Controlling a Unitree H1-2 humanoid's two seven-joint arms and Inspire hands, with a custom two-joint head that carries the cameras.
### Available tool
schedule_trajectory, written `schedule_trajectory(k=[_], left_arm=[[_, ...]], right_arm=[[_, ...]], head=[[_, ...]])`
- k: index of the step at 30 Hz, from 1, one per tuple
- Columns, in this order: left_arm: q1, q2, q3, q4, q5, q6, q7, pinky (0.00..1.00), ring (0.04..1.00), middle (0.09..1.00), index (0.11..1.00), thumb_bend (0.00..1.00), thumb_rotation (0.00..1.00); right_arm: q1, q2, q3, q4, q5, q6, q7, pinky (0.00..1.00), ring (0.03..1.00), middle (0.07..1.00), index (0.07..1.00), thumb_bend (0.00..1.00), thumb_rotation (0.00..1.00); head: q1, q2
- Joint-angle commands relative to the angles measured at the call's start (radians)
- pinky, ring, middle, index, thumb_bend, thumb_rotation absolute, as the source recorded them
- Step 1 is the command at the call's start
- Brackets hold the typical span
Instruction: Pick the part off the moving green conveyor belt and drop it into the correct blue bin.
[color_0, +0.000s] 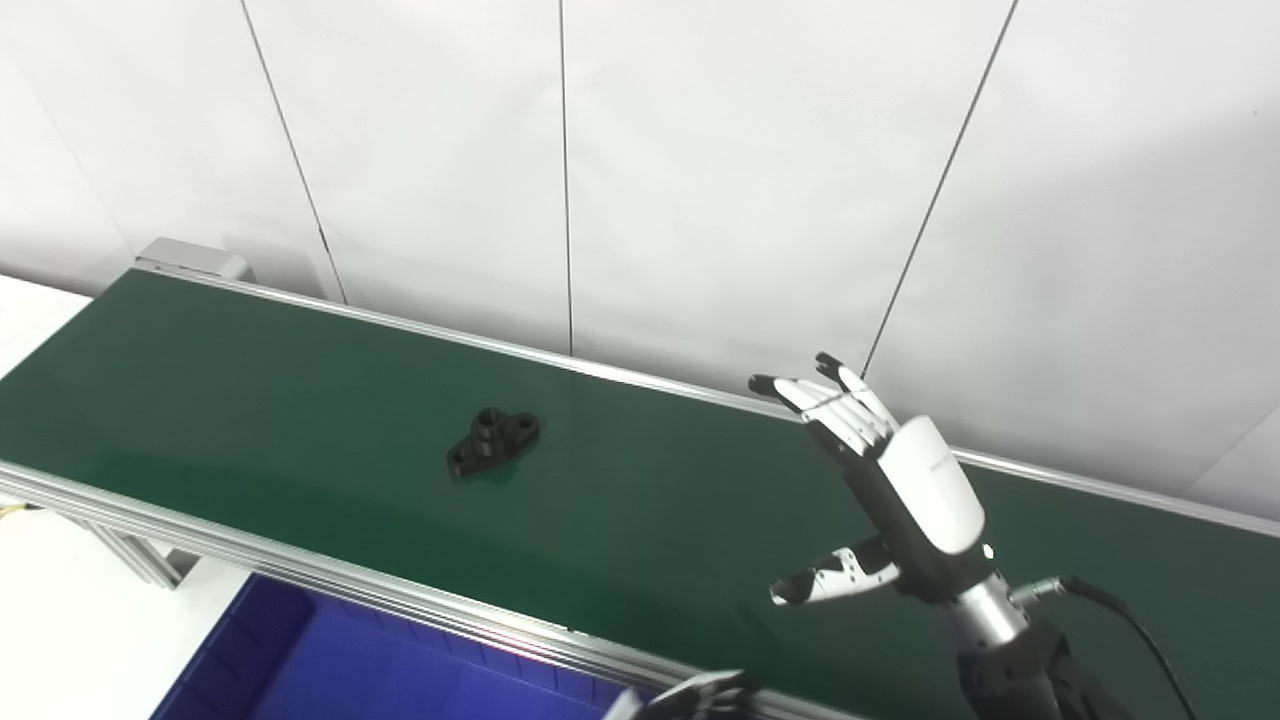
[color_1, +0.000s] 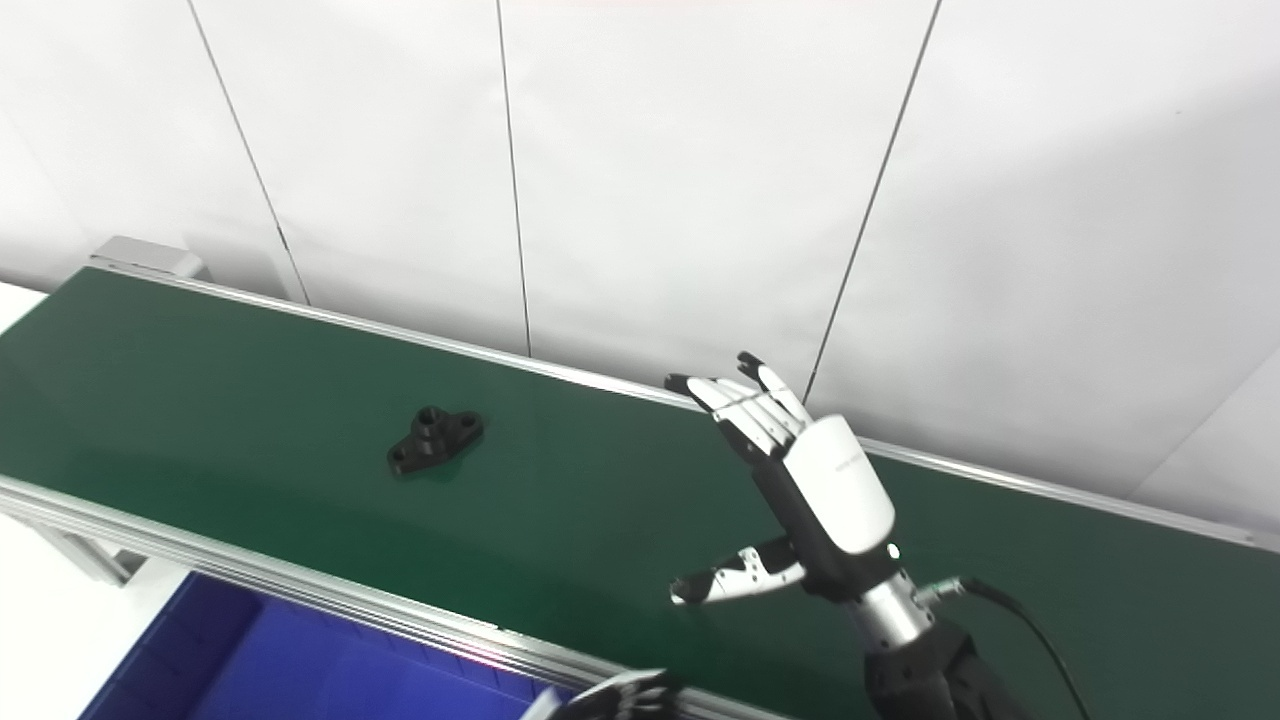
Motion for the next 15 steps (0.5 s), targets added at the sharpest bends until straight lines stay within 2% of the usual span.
schedule_trajectory(k=[1, 4, 15], left_arm=[[0.028, -0.056, -0.028, -0.004, 0.011, -0.031, 0.009, 0.68, 0.757, 0.782, 0.800, 0.81, 0.91], [0.030, -0.063, -0.027, -0.002, 0.016, -0.029, 0.011, 0.68, 0.753, 0.781, 0.800, 0.83, 0.91], [0.027, -0.078, -0.036, 0.003, 0.022, -0.029, 0.017, 0.67, 0.748, 0.776, 0.798, 0.82, 0.91]], right_arm=[[-0.060, 0.029, 0.004, 0.009, 0.005, -0.035, -0.013, 0.93, 0.830, 0.848, 0.888, 0.89, 1.00], [-0.090, 0.060, 0.031, 0.055, 0.008, -0.035, -0.036, 0.93, 0.819, 0.842, 0.885, 0.88, 1.00], [-0.144, 0.162, 0.055, 0.161, 0.026, -0.035, 0.006, 0.92, 0.818, 0.847, 0.906, 0.88, 1.00]], head=[[-0.001, 0.001], [0.008, 0.002], [0.020, 0.006]])
